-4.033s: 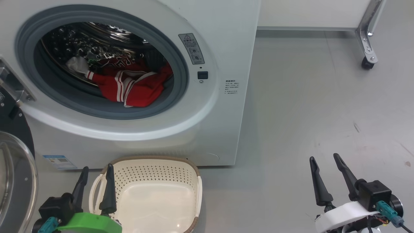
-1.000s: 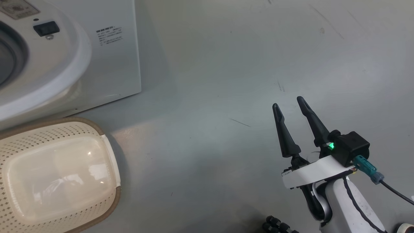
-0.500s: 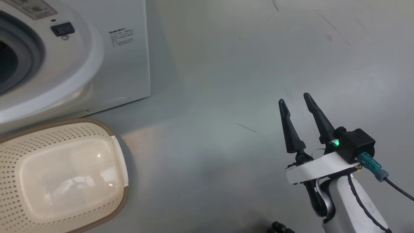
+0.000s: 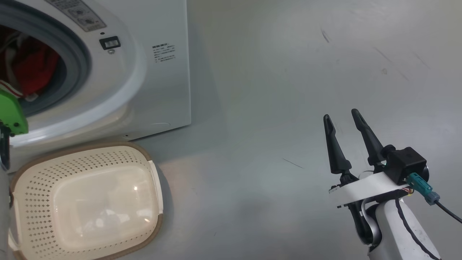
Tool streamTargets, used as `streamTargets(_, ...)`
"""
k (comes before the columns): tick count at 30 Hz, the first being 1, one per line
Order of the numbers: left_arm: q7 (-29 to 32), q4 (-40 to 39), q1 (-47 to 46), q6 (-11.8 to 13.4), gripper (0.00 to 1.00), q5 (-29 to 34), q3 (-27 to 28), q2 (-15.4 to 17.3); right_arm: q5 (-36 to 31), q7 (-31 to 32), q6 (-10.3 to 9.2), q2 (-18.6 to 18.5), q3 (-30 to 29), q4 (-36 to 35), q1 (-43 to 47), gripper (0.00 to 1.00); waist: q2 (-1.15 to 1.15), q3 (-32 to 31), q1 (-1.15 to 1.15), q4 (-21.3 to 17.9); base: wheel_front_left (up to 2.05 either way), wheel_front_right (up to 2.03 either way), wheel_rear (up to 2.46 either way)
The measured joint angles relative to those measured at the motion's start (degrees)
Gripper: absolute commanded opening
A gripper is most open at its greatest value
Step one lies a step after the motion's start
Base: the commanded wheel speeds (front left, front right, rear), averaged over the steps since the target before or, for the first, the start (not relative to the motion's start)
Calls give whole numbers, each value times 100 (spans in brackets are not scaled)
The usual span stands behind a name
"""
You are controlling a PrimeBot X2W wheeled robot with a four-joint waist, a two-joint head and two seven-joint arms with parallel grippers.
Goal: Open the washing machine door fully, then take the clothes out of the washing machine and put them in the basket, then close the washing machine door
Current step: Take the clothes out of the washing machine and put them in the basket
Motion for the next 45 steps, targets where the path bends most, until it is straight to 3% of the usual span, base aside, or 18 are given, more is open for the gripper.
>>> streamTargets(17, -1471, 4, 1232, -636, 0, -307, -78, -559, -140, 0, 2, -172, -216, 137, 531, 100, 0, -938, 0, 731, 0, 0, 0)
streamTargets(30, -1667, -606, 1884, -743, 0, -347, -146, -733, -185, 0, 9, -175, -279, 154, 856, 100, 0, -1488, 0, 1151, 0, 0, 0)
streamTargets(45, -1683, -2228, 2651, -631, 0, -84, -85, -743, -188, 0, 64, -168, -242, 163, 1013, 100, 0, -1783, 0, 1257, 0, 0, 0)
